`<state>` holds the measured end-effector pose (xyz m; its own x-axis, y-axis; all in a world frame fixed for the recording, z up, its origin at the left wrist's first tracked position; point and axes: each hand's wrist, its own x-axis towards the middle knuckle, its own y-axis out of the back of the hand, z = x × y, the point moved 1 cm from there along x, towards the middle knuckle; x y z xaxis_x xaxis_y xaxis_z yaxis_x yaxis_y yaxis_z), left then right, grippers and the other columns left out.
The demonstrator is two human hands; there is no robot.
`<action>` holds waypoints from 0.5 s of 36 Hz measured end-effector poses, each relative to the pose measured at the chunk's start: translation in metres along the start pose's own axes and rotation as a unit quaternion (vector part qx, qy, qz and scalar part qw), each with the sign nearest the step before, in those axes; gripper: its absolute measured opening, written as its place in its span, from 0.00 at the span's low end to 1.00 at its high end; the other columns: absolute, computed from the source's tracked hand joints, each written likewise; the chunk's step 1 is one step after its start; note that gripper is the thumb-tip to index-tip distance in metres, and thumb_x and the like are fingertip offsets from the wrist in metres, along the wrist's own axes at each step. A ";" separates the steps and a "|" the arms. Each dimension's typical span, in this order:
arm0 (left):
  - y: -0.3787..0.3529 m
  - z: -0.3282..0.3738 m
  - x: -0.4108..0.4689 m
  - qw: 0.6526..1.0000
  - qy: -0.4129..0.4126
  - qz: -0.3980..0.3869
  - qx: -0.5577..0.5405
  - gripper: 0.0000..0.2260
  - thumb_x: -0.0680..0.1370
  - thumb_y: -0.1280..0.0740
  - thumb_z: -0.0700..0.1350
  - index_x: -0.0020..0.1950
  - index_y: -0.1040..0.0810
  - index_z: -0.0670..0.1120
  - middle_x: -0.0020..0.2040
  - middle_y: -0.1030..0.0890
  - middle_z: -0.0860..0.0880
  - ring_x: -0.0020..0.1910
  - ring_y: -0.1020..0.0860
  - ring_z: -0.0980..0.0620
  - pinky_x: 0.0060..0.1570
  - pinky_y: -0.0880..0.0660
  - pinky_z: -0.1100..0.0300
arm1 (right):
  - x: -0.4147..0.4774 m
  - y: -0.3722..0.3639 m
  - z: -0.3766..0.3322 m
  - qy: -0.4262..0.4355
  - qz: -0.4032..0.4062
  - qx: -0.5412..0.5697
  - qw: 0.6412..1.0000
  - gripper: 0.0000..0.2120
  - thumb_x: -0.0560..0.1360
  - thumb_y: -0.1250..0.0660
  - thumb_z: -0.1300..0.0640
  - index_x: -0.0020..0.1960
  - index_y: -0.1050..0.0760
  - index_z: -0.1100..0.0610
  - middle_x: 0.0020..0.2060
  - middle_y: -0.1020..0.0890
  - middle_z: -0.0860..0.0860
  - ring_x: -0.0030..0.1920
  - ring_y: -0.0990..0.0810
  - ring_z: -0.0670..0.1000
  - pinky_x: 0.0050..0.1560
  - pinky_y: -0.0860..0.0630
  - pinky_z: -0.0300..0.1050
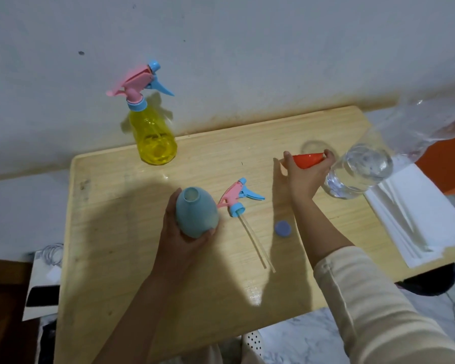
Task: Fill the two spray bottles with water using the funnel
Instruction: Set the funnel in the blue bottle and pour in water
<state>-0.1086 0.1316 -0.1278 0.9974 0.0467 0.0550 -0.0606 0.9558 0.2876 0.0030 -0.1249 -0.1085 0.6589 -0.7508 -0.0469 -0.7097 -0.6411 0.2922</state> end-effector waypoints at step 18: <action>-0.017 0.028 -0.010 0.996 0.023 0.054 -0.063 0.42 0.61 0.26 0.52 0.72 0.40 0.51 0.64 0.28 0.55 0.59 0.25 0.61 0.55 0.25 0.62 | -0.115 0.015 -0.090 0.015 -0.351 0.252 0.901 0.35 0.66 0.27 0.71 0.67 0.37 0.57 0.56 0.30 0.43 0.54 0.25 0.41 0.48 0.23 0.34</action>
<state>-0.1183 0.1065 -0.1065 0.9863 0.1618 0.0335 -0.1651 0.9732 0.1599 -0.0605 -0.0337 -0.0129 0.9911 -0.1310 -0.0226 -0.1322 -0.9532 -0.2718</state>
